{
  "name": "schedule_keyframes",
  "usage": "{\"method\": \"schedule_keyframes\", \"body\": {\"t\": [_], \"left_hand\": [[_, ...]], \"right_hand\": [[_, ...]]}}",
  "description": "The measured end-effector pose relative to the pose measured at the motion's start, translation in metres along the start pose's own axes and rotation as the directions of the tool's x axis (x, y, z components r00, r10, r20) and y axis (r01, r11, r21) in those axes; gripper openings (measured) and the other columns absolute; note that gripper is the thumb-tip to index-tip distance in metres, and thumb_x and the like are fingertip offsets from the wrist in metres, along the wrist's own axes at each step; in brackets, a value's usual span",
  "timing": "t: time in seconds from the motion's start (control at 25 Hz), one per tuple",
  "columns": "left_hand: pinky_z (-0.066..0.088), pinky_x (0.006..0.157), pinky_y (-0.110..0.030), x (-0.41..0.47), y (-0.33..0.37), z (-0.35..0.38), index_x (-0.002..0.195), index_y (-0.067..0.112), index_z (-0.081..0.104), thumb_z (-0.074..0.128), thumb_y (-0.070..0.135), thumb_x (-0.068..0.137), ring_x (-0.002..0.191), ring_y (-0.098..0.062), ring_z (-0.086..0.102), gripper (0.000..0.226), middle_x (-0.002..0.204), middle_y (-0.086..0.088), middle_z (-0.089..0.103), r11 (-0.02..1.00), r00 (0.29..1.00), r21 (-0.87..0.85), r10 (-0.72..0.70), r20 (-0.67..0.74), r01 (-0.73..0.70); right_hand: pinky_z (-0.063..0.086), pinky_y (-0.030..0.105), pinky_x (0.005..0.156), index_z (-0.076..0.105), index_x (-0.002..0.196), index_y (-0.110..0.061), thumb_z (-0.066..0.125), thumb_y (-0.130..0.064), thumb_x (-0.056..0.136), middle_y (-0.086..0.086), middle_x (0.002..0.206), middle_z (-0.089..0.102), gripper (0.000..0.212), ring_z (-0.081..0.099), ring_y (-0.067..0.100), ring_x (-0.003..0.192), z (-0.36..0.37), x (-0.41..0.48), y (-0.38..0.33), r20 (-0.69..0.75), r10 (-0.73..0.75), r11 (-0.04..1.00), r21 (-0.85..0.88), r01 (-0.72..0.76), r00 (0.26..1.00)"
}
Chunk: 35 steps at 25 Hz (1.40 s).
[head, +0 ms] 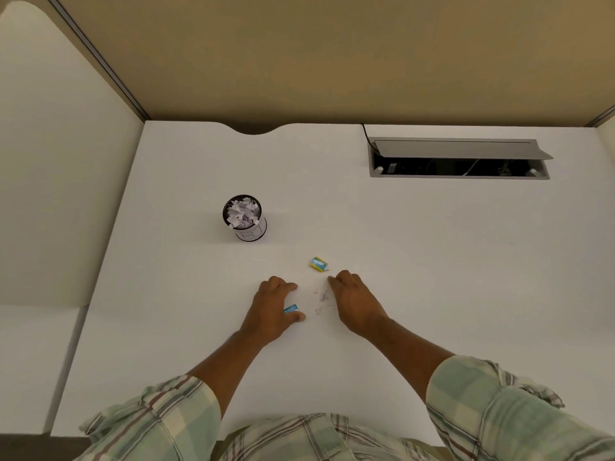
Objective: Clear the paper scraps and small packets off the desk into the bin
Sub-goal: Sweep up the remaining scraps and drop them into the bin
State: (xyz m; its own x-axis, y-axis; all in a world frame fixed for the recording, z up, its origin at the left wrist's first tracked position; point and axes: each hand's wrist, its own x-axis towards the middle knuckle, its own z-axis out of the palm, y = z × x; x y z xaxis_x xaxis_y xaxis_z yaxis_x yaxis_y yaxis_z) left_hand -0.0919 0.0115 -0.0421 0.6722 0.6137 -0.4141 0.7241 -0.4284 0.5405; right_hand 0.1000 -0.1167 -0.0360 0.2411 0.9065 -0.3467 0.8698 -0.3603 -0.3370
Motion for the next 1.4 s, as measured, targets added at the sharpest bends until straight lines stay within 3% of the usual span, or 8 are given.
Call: {"method": "schedule_keyframes", "body": {"t": [0.16, 0.4, 0.56, 0.64, 0.88, 1.12, 1.28, 1.4], "left_hand": [[0.036, 0.111, -0.035, -0.001, 0.015, 0.004, 0.145, 0.028, 0.050, 0.072, 0.059, 0.081, 0.131, -0.019, 0.039, 0.074, 0.143, 0.004, 0.042, 0.989, 0.997, 0.131, 0.071, 0.029, -0.074], [0.029, 0.116, -0.044, -0.011, 0.019, 0.017, 0.150, 0.034, 0.042, 0.054, 0.066, 0.089, 0.146, -0.027, 0.024, 0.070, 0.165, -0.001, 0.019, 0.936, 0.984, 0.307, 0.156, 0.082, -0.174], [0.028, 0.117, -0.044, -0.018, 0.018, 0.023, 0.149, 0.039, 0.043, 0.053, 0.065, 0.090, 0.148, -0.027, 0.022, 0.065, 0.168, -0.001, 0.013, 0.923, 0.980, 0.333, 0.168, 0.109, -0.195], [0.028, 0.117, -0.043, -0.019, 0.018, 0.023, 0.148, 0.038, 0.045, 0.053, 0.064, 0.091, 0.148, -0.024, 0.022, 0.064, 0.168, 0.001, 0.014, 0.926, 0.980, 0.324, 0.168, 0.108, -0.195], [0.025, 0.118, -0.041, -0.015, 0.015, 0.017, 0.156, 0.028, 0.032, 0.053, 0.062, 0.092, 0.152, -0.020, 0.019, 0.075, 0.169, 0.006, 0.015, 0.919, 0.982, 0.349, 0.155, 0.106, -0.182], [0.023, 0.122, -0.040, -0.011, 0.011, 0.018, 0.157, 0.023, 0.027, 0.057, 0.062, 0.089, 0.154, -0.020, 0.016, 0.084, 0.170, 0.005, 0.011, 0.918, 0.985, 0.361, 0.137, 0.105, -0.166], [0.028, 0.120, -0.038, -0.011, 0.012, 0.019, 0.153, 0.023, 0.036, 0.062, 0.057, 0.088, 0.152, -0.021, 0.021, 0.078, 0.168, 0.004, 0.016, 0.919, 0.987, 0.361, 0.146, 0.063, -0.159], [0.032, 0.117, -0.038, -0.009, 0.017, 0.021, 0.149, 0.023, 0.042, 0.065, 0.053, 0.088, 0.149, -0.022, 0.025, 0.072, 0.167, 0.003, 0.021, 0.928, 0.991, 0.348, 0.134, 0.029, -0.136]], "right_hand": [[0.049, 0.039, 0.096, 0.038, 0.150, -0.011, 0.047, -0.008, 0.095, 0.012, 0.130, 0.046, 0.056, 0.049, 0.030, 0.112, -0.011, 0.018, -0.004, 0.024, 0.079, 0.996, 0.037, -0.080, 0.997], [0.052, 0.042, 0.084, 0.054, 0.134, -0.016, 0.049, -0.011, 0.093, 0.012, 0.120, 0.047, 0.042, 0.052, 0.031, 0.103, -0.009, 0.006, -0.002, 0.043, 0.022, 0.997, -0.070, -0.019, 0.999], [0.052, 0.040, 0.081, 0.059, 0.131, -0.014, 0.045, -0.008, 0.091, 0.013, 0.121, 0.052, 0.042, 0.055, 0.033, 0.103, 0.001, -0.016, 0.009, 0.031, -0.076, 0.992, -0.102, 0.079, 0.997], [0.052, 0.039, 0.083, 0.057, 0.135, -0.014, 0.044, -0.010, 0.094, 0.012, 0.122, 0.051, 0.043, 0.055, 0.032, 0.104, 0.002, -0.018, 0.012, 0.017, -0.052, 0.995, -0.079, 0.053, 0.999], [0.052, 0.040, 0.091, 0.028, 0.156, -0.018, 0.046, -0.015, 0.097, 0.012, 0.139, 0.042, 0.062, 0.050, 0.030, 0.114, -0.008, 0.008, 0.001, 0.028, -0.014, 0.996, -0.090, 0.017, 1.000], [0.050, 0.042, 0.094, 0.039, 0.152, -0.020, 0.046, -0.011, 0.096, 0.013, 0.141, 0.038, 0.057, 0.047, 0.032, 0.118, -0.010, 0.012, -0.001, 0.078, -0.047, 0.988, -0.141, 0.057, 0.996], [0.047, 0.028, 0.093, 0.054, 0.142, -0.020, 0.047, -0.008, 0.097, 0.008, 0.131, 0.048, 0.048, 0.053, 0.026, 0.114, 0.004, -0.011, 0.010, 0.040, -0.075, 0.997, -0.008, 0.075, 0.996], [0.040, 0.021, 0.082, 0.069, 0.111, -0.016, 0.051, -0.008, 0.095, 0.007, 0.110, 0.060, 0.026, 0.059, 0.023, 0.099, 0.001, -0.018, 0.015, -0.070, 0.170, 0.954, 0.263, -0.146, 0.983]]}}
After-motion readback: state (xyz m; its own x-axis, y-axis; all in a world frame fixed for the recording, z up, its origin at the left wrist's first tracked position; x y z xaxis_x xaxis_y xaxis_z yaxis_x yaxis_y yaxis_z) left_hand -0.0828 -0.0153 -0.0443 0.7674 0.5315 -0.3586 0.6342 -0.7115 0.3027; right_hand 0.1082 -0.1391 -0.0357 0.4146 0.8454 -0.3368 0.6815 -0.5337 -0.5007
